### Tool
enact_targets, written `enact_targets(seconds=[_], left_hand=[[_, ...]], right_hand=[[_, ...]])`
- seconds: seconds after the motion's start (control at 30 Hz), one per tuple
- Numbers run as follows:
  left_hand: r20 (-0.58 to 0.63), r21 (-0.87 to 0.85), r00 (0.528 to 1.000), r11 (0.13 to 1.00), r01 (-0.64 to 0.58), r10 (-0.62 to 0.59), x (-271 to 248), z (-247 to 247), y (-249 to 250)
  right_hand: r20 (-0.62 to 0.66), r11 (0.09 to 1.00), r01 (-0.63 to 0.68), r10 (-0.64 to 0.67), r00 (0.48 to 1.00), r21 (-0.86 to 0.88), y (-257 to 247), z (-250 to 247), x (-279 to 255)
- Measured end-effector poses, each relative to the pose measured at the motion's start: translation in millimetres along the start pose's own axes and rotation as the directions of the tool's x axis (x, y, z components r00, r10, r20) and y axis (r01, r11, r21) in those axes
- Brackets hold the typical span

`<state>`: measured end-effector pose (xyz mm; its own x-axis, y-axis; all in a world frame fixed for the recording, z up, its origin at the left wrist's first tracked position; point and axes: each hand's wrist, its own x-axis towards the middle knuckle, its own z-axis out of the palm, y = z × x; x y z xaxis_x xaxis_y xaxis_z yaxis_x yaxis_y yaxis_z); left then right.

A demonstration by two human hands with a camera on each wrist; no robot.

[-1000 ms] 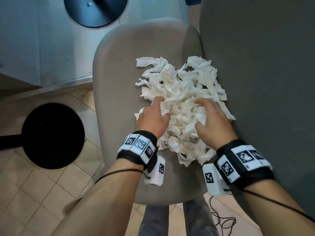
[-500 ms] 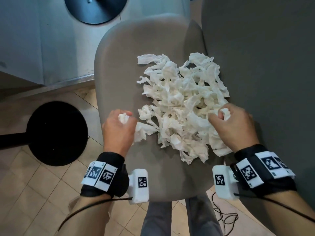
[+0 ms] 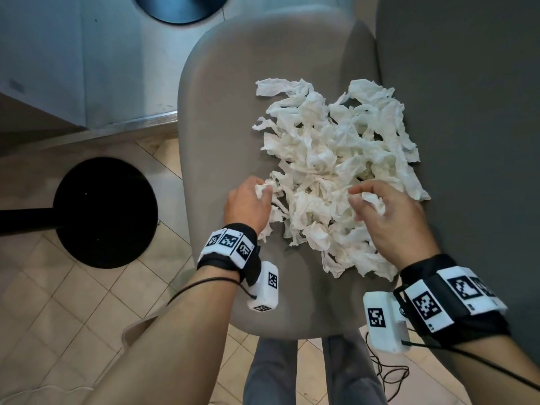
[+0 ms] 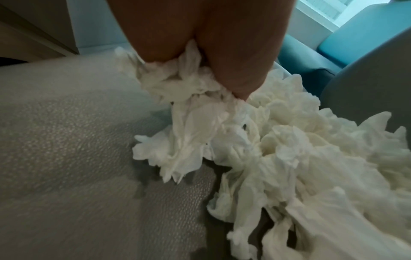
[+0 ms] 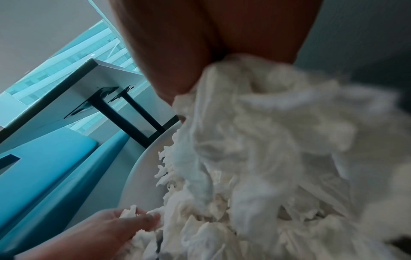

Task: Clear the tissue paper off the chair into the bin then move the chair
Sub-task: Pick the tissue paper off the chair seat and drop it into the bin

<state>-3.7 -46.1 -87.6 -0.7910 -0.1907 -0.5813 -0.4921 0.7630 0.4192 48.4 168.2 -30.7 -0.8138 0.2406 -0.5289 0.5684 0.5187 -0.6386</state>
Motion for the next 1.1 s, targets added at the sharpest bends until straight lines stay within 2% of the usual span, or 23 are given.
enact_targets(seconds=[0.17,0.27,0.37,0.5,0.67,0.77,0.83,0.9,1.0,1.1], left_hand=[[-0.103,-0.157,0.995,0.987,-0.008,-0.008,-15.0,-20.8,1.2],[-0.127,-0.333,0.991,0.943,-0.002,-0.043,-30.9,-32.0,-7.3],[-0.141,-0.52,0.982,0.854,0.034,-0.125,-45.9,-40.0,-14.6],[-0.124,-0.687,0.976,0.725,0.047,-0.181,-66.3,-46.1,-24.4],[-0.168,-0.796,0.965,0.606,-0.01,-0.204,-92.9,-54.9,-26.7],[-0.239,-0.837,0.93,0.544,-0.051,-0.28,-111.6,-59.7,-29.1],[-0.245,-0.867,0.907,0.496,-0.047,-0.343,-128.3,-63.7,-32.9],[-0.222,-0.904,0.905,0.425,-0.051,-0.362,-147.8,-65.8,-38.1],[-0.147,-0.94,0.924,0.342,-0.019,-0.353,-176.3,-62.6,-53.6],[-0.113,-0.961,0.907,0.278,0.005,-0.407,-204.1,-54.2,-76.5]], right_hand=[[-0.084,0.996,-0.068,0.072,0.994,0.055,-15.8,2.2,-8.1],[-0.125,0.987,-0.063,0.082,0.989,0.146,-26.3,-0.5,-12.1],[-0.031,0.975,-0.052,0.061,0.998,0.216,-36.0,-2.5,-14.1],[0.168,0.962,0.017,-0.065,0.984,0.272,-42.6,-4.0,-14.7],[0.231,0.91,0.051,-0.159,0.96,0.412,-61.7,-1.1,-18.7],[0.276,0.922,0.09,-0.204,0.939,0.376,-73.5,7.3,-23.3],[0.331,0.934,0.098,-0.218,0.918,0.344,-81.6,14.1,-28.2],[0.382,0.943,0.125,-0.243,0.891,0.309,-87.8,23.9,-35.4],[0.406,0.94,0.266,-0.332,0.851,0.213,-91.4,43.0,-46.4],[0.465,0.933,0.312,-0.36,0.809,0.178,-93.3,64.8,-64.0]])
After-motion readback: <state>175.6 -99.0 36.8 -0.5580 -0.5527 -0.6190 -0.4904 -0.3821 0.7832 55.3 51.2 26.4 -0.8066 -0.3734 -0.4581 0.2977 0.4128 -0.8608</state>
